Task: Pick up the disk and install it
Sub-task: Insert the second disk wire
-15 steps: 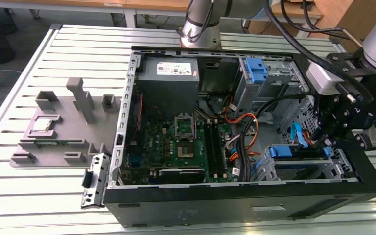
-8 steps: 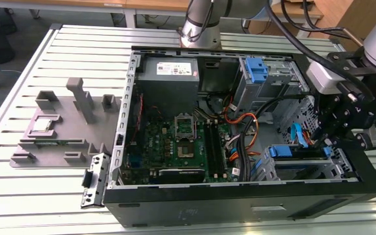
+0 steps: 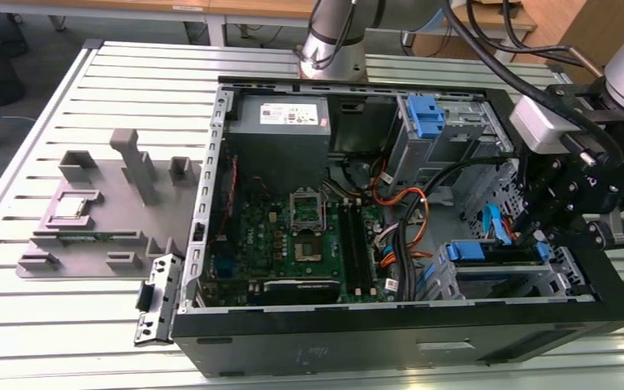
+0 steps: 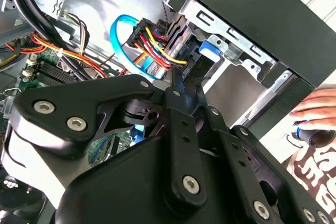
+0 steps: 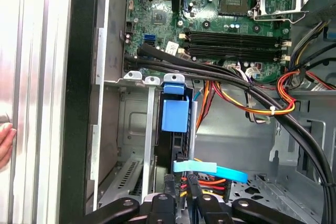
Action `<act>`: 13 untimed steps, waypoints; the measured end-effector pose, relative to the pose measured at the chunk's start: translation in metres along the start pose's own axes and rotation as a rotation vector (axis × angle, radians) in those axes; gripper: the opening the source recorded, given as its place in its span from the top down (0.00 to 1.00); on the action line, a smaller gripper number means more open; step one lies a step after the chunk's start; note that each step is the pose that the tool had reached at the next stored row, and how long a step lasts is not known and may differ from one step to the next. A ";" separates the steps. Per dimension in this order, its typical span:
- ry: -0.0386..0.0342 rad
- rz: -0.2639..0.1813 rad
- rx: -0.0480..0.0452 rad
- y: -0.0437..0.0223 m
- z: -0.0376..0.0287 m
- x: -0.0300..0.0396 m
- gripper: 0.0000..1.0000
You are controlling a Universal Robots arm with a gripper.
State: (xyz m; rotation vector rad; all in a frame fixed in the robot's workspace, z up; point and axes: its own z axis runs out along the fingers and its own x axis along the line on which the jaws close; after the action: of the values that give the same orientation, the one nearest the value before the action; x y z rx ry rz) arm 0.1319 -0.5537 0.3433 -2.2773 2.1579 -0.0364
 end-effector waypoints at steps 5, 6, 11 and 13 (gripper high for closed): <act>0.0000 0.000 0.0000 -0.0001 -0.0033 0.0000 0.76; 0.0001 0.000 0.0000 -0.0001 -0.0046 0.0000 0.76; -0.0003 0.000 0.0000 -0.0002 -0.0087 0.0000 0.76; -0.0001 0.000 0.0000 -0.0002 -0.0100 0.0000 0.76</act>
State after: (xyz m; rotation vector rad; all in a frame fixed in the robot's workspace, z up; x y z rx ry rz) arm 0.1319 -0.5536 0.3533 -2.2772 2.1579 -0.0362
